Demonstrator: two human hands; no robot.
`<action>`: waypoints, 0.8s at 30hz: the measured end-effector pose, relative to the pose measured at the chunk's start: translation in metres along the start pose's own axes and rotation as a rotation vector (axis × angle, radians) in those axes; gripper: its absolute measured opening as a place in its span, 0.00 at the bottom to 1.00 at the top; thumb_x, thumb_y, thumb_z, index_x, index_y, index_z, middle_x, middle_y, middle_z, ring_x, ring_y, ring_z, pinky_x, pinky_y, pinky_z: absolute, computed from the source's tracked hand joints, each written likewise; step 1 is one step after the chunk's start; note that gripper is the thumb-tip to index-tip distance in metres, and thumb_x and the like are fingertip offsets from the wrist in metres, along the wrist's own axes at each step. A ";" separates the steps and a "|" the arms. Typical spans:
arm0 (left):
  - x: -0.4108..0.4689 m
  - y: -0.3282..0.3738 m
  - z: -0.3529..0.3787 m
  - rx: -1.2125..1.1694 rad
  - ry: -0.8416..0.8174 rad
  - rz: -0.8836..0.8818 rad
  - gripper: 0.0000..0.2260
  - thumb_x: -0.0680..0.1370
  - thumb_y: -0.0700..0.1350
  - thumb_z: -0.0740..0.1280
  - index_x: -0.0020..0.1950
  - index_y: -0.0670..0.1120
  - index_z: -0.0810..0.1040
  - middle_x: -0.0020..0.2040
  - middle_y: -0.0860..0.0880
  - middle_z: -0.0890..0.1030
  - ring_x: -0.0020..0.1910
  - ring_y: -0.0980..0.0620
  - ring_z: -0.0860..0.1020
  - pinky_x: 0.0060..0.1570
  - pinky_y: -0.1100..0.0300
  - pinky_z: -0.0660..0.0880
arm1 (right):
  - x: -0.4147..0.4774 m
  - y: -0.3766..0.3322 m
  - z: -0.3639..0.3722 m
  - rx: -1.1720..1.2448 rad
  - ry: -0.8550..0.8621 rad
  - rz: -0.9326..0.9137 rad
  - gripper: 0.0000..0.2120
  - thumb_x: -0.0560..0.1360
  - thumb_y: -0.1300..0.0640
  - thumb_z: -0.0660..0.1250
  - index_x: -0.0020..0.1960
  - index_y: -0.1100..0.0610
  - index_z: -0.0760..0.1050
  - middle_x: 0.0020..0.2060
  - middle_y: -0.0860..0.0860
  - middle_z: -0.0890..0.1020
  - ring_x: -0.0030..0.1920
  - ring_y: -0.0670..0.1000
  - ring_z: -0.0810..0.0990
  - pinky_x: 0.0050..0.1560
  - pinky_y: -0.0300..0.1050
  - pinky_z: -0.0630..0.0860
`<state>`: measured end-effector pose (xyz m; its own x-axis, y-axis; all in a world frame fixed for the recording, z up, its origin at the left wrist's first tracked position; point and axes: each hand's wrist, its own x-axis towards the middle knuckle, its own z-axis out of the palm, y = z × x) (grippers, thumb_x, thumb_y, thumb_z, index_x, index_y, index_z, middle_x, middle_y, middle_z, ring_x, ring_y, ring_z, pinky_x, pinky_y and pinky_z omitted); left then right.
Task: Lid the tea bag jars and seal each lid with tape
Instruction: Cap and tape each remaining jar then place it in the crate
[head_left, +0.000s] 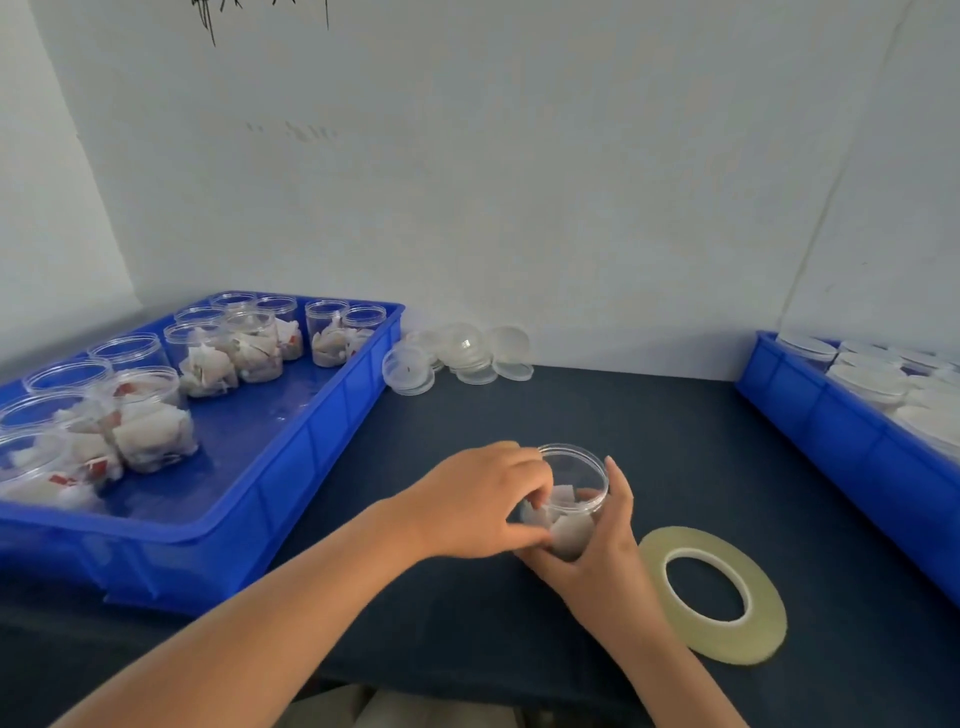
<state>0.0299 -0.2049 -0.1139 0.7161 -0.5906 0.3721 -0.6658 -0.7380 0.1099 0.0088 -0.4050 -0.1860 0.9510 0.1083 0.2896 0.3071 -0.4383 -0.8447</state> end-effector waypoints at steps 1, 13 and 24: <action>-0.001 -0.003 0.003 -0.013 0.005 0.000 0.15 0.77 0.63 0.72 0.50 0.55 0.73 0.50 0.60 0.74 0.48 0.59 0.71 0.49 0.56 0.76 | 0.003 0.002 0.006 0.012 0.012 0.002 0.59 0.65 0.38 0.84 0.81 0.38 0.48 0.66 0.40 0.76 0.62 0.40 0.79 0.60 0.40 0.78; 0.013 -0.143 0.047 -0.088 0.173 -0.872 0.19 0.81 0.63 0.68 0.68 0.57 0.76 0.72 0.49 0.69 0.59 0.47 0.80 0.51 0.52 0.74 | 0.002 0.010 0.012 -0.013 0.080 0.007 0.48 0.65 0.34 0.82 0.74 0.34 0.56 0.62 0.31 0.70 0.59 0.35 0.73 0.51 0.28 0.70; 0.061 -0.261 0.061 0.123 -0.019 -1.033 0.39 0.82 0.61 0.68 0.86 0.49 0.52 0.86 0.44 0.53 0.77 0.38 0.70 0.64 0.43 0.75 | 0.003 0.015 0.015 -0.002 0.080 -0.010 0.48 0.64 0.35 0.82 0.74 0.32 0.55 0.65 0.30 0.72 0.64 0.37 0.76 0.58 0.37 0.76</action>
<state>0.2601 -0.0679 -0.1763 0.9292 0.3440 0.1352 0.2992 -0.9147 0.2716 0.0166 -0.3975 -0.2042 0.9419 0.0412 0.3335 0.3168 -0.4395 -0.8405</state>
